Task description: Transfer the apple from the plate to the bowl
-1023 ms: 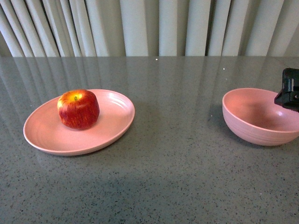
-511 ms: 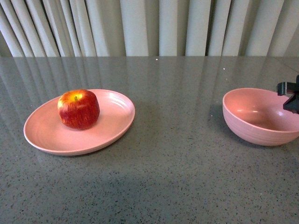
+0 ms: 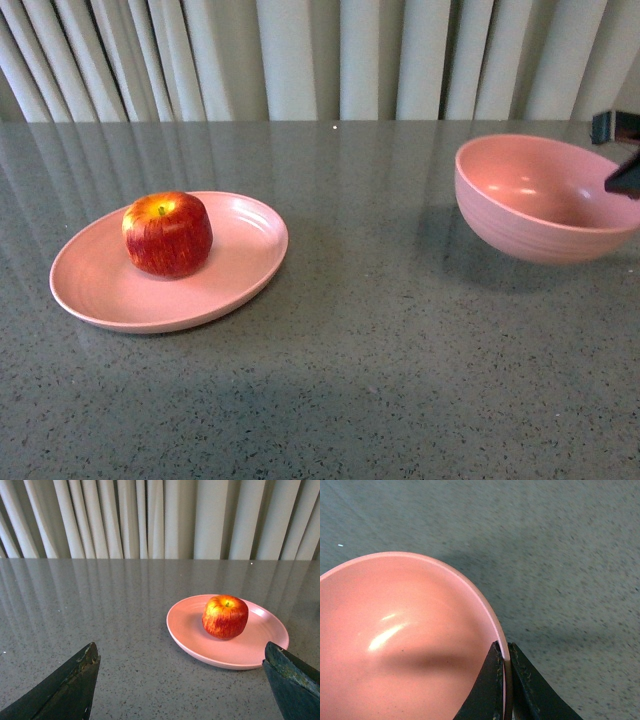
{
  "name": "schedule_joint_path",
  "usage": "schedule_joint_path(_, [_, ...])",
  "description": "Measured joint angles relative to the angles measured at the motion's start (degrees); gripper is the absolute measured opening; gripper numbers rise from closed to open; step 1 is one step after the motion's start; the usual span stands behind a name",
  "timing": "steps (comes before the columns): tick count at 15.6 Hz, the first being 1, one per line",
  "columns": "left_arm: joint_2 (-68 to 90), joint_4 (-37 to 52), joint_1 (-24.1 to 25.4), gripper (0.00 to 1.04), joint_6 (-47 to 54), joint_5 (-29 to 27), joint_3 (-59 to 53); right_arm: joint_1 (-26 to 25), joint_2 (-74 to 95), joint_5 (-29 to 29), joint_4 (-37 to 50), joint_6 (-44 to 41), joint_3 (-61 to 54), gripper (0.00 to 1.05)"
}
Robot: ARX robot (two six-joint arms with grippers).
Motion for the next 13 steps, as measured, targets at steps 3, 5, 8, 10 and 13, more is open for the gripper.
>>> schedule_joint_path(3, [0.0,-0.02,0.0,0.98,0.0,0.0,0.0,12.94,3.28,3.91,-1.86,1.38,6.29,0.02])
schedule_joint_path(5, [0.0,-0.02,0.0,0.98,0.0,0.0,0.0,15.32,5.75,4.85,-2.14,1.53,6.62,0.02])
schedule_joint_path(8, [0.0,-0.02,0.0,0.98,0.0,0.0,0.0,17.73,9.64,7.56,-1.79,1.99,7.56,0.02])
schedule_joint_path(10, [0.0,-0.02,0.0,0.98,0.0,0.0,0.0,18.21,10.51,7.8,-1.95,2.43,7.96,0.02])
schedule_joint_path(13, [0.0,-0.02,0.0,0.98,0.0,0.0,0.0,18.21,11.39,8.22,-1.95,2.75,8.41,0.02])
